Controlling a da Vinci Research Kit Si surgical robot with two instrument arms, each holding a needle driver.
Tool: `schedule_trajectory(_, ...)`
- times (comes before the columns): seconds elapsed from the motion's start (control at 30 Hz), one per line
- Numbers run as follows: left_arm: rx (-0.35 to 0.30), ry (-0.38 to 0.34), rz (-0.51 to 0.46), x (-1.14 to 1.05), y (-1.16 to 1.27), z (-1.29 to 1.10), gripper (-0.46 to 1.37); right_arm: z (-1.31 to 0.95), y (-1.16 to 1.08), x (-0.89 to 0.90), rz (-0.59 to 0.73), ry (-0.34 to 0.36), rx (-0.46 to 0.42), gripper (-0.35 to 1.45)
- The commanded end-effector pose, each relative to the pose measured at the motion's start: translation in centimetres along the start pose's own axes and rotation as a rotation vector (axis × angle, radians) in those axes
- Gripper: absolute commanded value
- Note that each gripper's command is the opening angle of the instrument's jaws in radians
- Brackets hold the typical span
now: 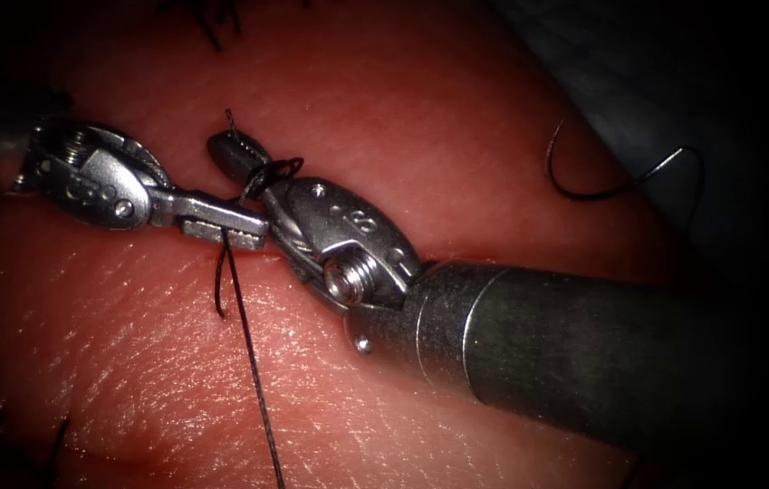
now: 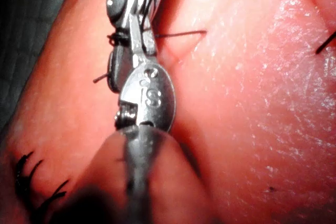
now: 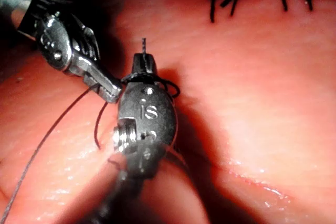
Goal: Wound Closure
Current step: Pull the right gripper down and the left gripper up to tighten the suture
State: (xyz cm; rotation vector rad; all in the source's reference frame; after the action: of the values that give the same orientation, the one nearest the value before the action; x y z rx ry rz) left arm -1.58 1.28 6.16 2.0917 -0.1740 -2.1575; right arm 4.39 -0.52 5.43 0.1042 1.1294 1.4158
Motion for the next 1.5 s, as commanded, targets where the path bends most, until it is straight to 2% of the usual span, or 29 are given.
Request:
schedule_trajectory(0.03,0.007,0.012,0.002,0.05,-0.07,-0.04,-0.35,-0.03,-0.02,-0.02,0.000,0.001,0.003,-0.35)
schedule_trajectory(0.33,0.026,0.020,0.017,0.24,-0.51,-0.14,-0.35,-0.23,-0.16,-0.17,-0.002,-0.008,0.023,-0.35)
schedule_trajectory(0.53,0.037,0.021,0.007,0.23,-0.74,-0.14,-0.35,-0.35,-0.24,-0.25,-0.003,-0.018,0.035,-0.35)
schedule_trajectory(0.73,0.048,0.012,0.005,0.09,-0.95,-0.08,-0.35,-0.45,-0.31,-0.32,-0.005,-0.028,0.042,-0.35)
schedule_trajectory(1.13,0.081,-0.013,-0.021,-0.35,-1.45,0.10,-0.35,-0.65,-0.45,-0.48,-0.010,-0.058,0.051,-0.35)
schedule_trajectory(1.5,0.100,-0.026,-0.064,-0.69,-1.62,0.17,-0.35,-0.74,-0.47,-0.63,-0.020,-0.072,0.057,-0.35)
